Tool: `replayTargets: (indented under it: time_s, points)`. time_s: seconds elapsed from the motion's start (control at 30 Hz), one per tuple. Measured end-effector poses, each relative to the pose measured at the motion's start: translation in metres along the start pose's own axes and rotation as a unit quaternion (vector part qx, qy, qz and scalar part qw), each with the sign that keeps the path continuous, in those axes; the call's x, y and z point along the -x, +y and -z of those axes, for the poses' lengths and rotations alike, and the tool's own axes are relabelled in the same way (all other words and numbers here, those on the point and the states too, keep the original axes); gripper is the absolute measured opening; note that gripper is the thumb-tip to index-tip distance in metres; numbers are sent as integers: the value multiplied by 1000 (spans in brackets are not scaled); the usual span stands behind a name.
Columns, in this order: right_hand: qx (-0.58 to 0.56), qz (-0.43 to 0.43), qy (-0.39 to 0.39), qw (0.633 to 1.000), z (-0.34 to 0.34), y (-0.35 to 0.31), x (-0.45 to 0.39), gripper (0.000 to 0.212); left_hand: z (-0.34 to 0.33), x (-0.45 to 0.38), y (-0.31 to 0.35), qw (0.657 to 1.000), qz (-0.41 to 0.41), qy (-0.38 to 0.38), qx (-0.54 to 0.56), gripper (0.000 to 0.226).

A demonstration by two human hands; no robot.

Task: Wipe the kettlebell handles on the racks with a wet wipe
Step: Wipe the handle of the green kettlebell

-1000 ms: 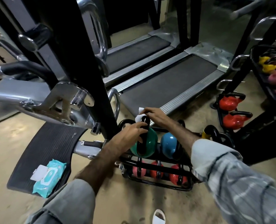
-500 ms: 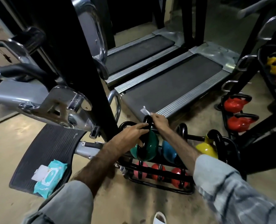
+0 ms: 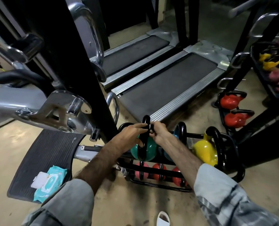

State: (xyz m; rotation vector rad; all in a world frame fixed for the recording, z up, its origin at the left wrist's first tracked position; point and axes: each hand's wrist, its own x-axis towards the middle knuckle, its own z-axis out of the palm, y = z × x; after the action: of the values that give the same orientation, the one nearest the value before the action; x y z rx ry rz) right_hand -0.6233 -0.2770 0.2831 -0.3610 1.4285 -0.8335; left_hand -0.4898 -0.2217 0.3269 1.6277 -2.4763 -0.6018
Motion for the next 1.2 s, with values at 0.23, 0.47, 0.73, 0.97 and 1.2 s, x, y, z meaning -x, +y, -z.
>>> replayTargets:
  time_s: [0.23, 0.47, 0.73, 0.97, 1.2]
  points:
    - [-53, -57, -37, 996, 1, 2, 2, 25, 0, -1, -2, 1000, 11, 4, 8, 61]
    - [39, 24, 11, 999, 13, 26, 16, 14, 0, 2, -3, 1000, 2, 8, 13, 61]
    - [102, 147, 33, 983, 2, 18, -14, 28, -4, 5, -5, 1000, 0, 8, 21, 63]
    - [301, 314, -4, 900, 17, 16, 20, 30, -9, 4, -8, 999, -15, 15, 30, 61]
    - [393, 257, -75, 880, -4, -25, -9, 39, -18, 0, -12, 1000, -27, 8, 3, 59]
